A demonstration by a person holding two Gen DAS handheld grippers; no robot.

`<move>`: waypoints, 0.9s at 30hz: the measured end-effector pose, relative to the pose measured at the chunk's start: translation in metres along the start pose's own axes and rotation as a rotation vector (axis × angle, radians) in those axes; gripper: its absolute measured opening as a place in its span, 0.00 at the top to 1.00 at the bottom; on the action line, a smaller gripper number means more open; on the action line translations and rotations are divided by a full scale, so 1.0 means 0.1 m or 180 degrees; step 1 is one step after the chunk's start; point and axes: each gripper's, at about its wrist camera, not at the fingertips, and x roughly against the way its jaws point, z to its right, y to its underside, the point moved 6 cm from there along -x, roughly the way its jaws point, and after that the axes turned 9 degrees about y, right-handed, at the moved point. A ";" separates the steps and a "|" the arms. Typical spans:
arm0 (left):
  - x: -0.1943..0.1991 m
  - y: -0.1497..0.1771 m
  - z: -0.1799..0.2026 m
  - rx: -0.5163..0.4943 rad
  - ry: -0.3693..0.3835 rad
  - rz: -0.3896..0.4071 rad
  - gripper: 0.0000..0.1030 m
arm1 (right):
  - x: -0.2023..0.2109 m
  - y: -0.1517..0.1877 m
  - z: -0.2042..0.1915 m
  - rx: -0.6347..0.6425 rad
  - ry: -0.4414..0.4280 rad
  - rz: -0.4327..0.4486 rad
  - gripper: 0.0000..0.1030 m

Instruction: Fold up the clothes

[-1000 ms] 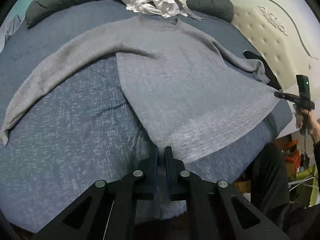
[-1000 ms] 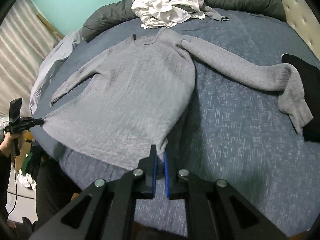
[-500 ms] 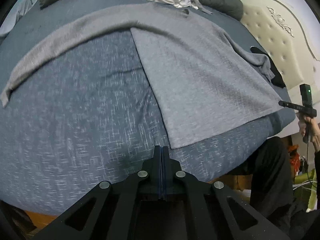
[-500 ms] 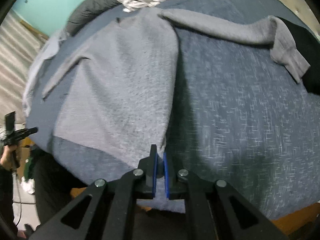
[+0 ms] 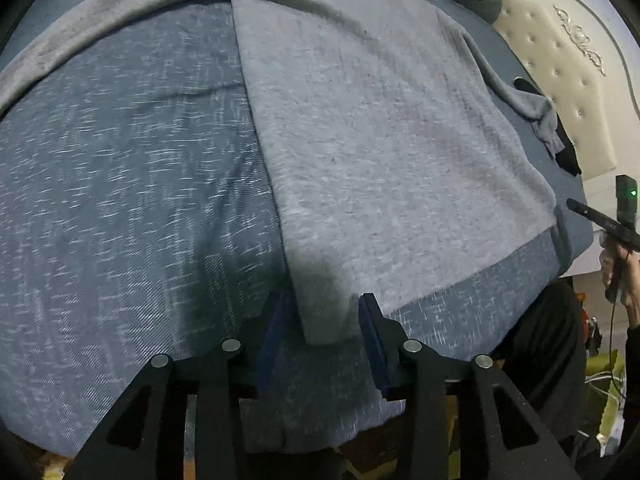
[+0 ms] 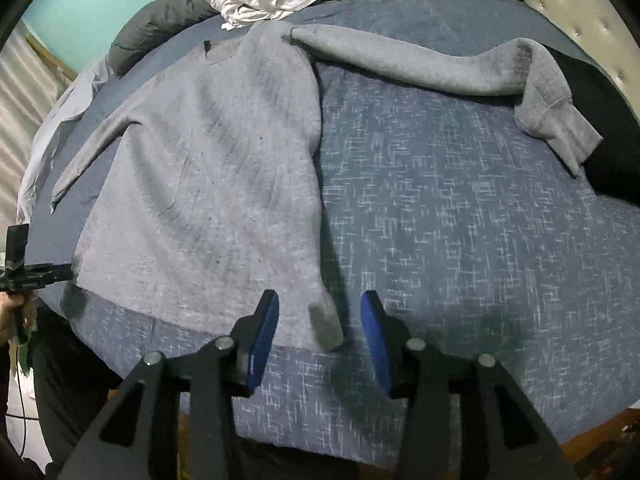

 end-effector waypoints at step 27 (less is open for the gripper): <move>0.87 0.16 -0.04 -0.0312 -0.0091 0.0306 0.95 | 0.31 0.23 -0.27 0.0330 -0.0430 -0.0067 0.97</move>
